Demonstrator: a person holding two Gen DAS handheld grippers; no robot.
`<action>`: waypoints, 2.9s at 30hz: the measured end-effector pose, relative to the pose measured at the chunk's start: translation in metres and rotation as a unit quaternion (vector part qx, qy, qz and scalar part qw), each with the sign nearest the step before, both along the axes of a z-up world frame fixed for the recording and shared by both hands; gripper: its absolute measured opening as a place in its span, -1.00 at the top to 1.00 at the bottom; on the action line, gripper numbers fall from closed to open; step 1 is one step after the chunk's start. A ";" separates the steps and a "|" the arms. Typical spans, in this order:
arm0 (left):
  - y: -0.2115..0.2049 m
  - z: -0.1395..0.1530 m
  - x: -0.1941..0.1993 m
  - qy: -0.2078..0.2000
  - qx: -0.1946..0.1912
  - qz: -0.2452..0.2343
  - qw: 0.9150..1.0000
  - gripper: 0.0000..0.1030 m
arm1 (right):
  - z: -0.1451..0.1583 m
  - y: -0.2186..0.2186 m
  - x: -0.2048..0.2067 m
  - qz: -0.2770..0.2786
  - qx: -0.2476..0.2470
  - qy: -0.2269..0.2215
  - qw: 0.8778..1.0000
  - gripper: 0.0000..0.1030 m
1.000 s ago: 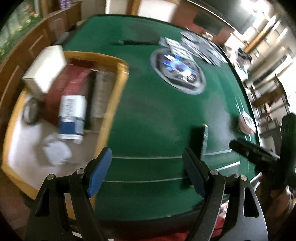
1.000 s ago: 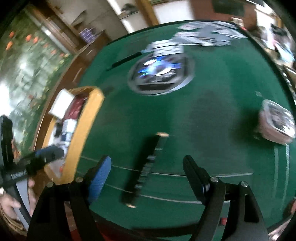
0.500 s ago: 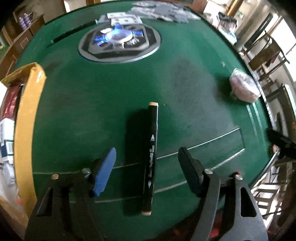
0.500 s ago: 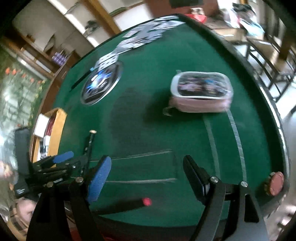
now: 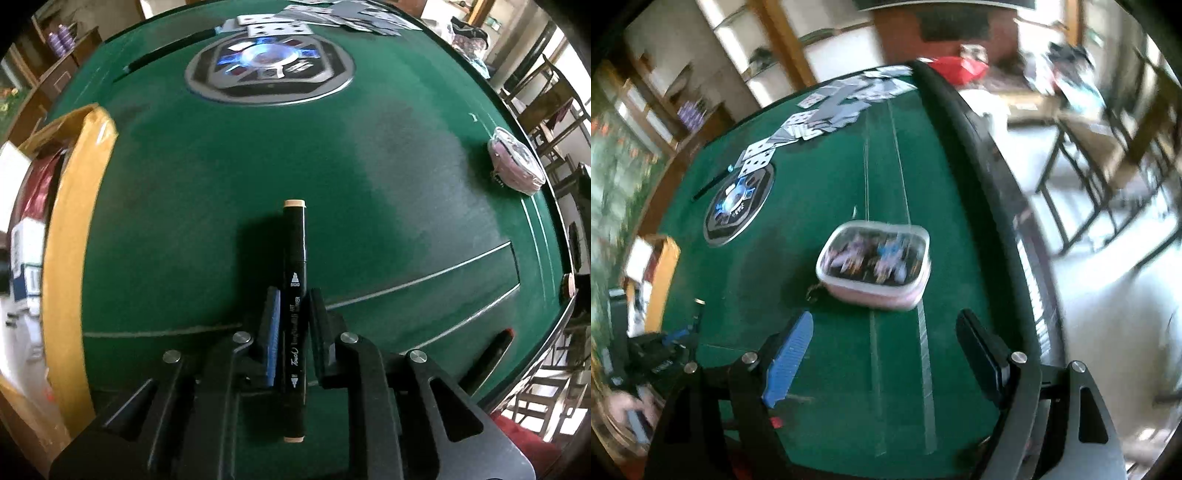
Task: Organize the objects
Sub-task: 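Grasp the black marker with the left tool while the right tool grasps the clear pink-zippered pouch, then carry the marker and the pouch over the cardboard box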
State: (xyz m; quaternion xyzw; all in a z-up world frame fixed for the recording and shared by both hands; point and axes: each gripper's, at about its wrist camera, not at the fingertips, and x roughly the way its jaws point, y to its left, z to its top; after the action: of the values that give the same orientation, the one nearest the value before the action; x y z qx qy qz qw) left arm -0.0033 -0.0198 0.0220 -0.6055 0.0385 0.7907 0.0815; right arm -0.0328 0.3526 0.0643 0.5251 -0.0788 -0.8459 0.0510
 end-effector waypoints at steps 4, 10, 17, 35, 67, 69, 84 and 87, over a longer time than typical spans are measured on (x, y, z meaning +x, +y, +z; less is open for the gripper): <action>-0.014 -0.001 0.006 -0.011 0.008 0.016 1.000 0.73 | 0.004 -0.010 -0.027 0.102 0.070 -0.015 0.992 -0.58; -0.017 -0.001 0.022 -0.017 0.012 0.020 1.000 0.73 | -0.027 -0.048 -0.045 0.238 0.161 -0.041 0.957 -0.60; -0.032 0.001 0.030 -0.026 0.036 0.025 0.999 0.73 | -0.061 -0.077 -0.067 0.312 0.217 -0.078 0.922 -0.60; -0.028 -0.002 0.047 -0.016 0.032 0.040 0.999 0.73 | -0.063 -0.072 -0.076 0.275 0.191 -0.045 0.941 -0.21; -0.020 -0.004 0.044 0.003 0.030 0.029 0.999 0.73 | -0.041 -0.098 -0.067 0.158 0.015 -0.032 0.987 0.47; -0.023 -0.004 0.045 0.000 0.041 0.032 0.999 0.73 | -0.037 -0.098 -0.063 0.143 -0.007 -0.029 0.989 0.47; -0.080 0.015 0.038 0.002 0.109 0.045 0.993 0.73 | -0.010 -0.191 -0.017 0.131 -0.100 -0.020 0.986 0.47; -0.094 0.019 0.045 0.002 0.110 0.043 0.993 0.73 | -0.010 -0.218 -0.010 0.143 -0.110 -0.020 0.983 0.47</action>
State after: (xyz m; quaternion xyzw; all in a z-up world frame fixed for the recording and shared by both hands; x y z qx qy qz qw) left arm 0.0422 -0.1134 0.0414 -0.5922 -0.0747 0.7943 0.1130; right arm -0.0431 0.1349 0.0543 0.5388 -0.0965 -0.8053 0.2276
